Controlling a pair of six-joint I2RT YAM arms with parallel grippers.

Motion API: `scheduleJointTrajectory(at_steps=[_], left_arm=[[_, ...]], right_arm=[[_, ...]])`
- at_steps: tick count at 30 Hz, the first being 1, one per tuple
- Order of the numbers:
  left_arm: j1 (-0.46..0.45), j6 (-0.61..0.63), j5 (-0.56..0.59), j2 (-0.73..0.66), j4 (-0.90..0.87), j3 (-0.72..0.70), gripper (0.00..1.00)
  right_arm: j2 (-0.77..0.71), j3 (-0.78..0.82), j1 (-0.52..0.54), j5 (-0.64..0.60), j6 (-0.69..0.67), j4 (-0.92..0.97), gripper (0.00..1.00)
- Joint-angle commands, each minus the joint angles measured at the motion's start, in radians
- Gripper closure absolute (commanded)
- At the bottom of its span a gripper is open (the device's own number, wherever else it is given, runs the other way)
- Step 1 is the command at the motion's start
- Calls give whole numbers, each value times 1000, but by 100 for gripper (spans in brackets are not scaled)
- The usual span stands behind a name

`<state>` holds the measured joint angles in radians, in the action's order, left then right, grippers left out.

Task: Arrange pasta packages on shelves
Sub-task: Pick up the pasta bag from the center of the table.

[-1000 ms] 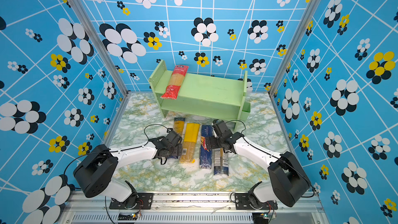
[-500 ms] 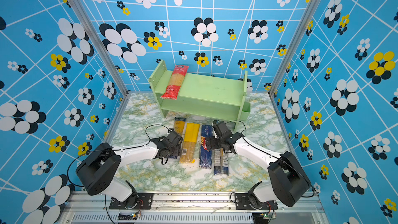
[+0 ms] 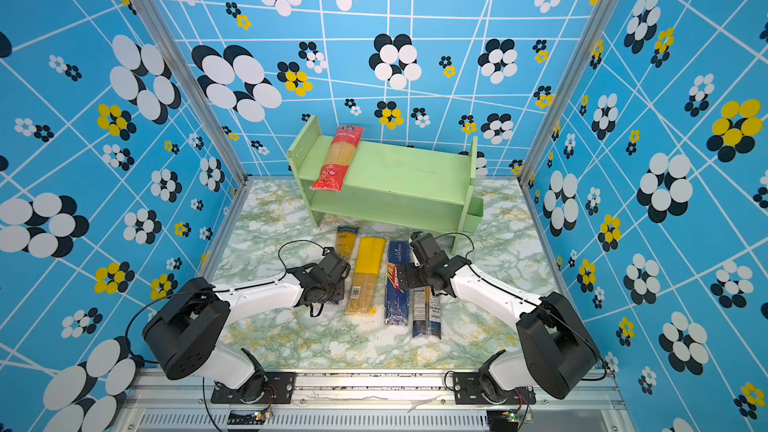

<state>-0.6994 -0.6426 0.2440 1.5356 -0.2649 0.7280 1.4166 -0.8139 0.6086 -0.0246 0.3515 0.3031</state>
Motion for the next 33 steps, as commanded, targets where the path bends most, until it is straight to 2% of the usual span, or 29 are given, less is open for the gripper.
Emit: scheduleJointTrajectory(at_steps=[1,10,33], left_arm=[[15,-2,-14,-4,-21,-27,64],[31,18,-70,-70,-50,-9,100],[97,43,-316,-349,-129,39,100]], right_arm=[[-4,1,10,-8,-6,8,3],[-4,-6,10,-12,-6,22,3],[36,-22,10,-14,2,25,4]])
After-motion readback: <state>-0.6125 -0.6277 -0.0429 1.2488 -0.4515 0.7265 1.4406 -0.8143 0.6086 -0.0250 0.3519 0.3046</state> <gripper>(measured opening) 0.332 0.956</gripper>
